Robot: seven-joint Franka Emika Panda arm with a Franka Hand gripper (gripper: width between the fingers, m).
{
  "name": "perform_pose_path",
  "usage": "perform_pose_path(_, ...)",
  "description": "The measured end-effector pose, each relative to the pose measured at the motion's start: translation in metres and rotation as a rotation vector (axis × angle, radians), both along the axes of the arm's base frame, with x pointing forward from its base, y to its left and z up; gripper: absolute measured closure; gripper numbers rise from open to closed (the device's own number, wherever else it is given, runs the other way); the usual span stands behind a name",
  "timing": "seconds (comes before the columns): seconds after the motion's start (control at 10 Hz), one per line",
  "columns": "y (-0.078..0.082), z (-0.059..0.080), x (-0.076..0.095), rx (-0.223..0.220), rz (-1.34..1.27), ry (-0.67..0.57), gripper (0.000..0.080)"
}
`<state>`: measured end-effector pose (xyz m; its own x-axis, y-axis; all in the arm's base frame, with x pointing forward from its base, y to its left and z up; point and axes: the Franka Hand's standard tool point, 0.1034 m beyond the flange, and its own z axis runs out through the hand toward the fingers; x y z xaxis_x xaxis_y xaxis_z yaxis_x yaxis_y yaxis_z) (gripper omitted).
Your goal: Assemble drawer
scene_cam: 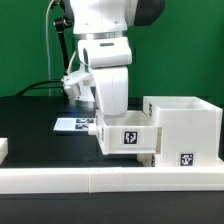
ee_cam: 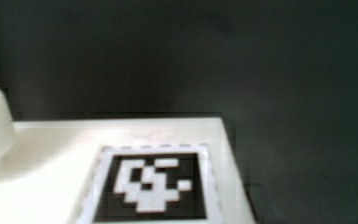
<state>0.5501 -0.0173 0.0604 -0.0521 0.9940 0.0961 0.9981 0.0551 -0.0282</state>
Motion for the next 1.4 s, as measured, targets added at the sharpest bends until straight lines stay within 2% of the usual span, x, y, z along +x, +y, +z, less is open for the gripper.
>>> perform_pose_path(0.3,0.0060,-0.0019,0.0007,0.001,-0.005,0.003,0.0758)
perform_pose_path(1.4,0.0086,-0.0060,-0.0072,0.002,-0.013,-0.012,0.0758)
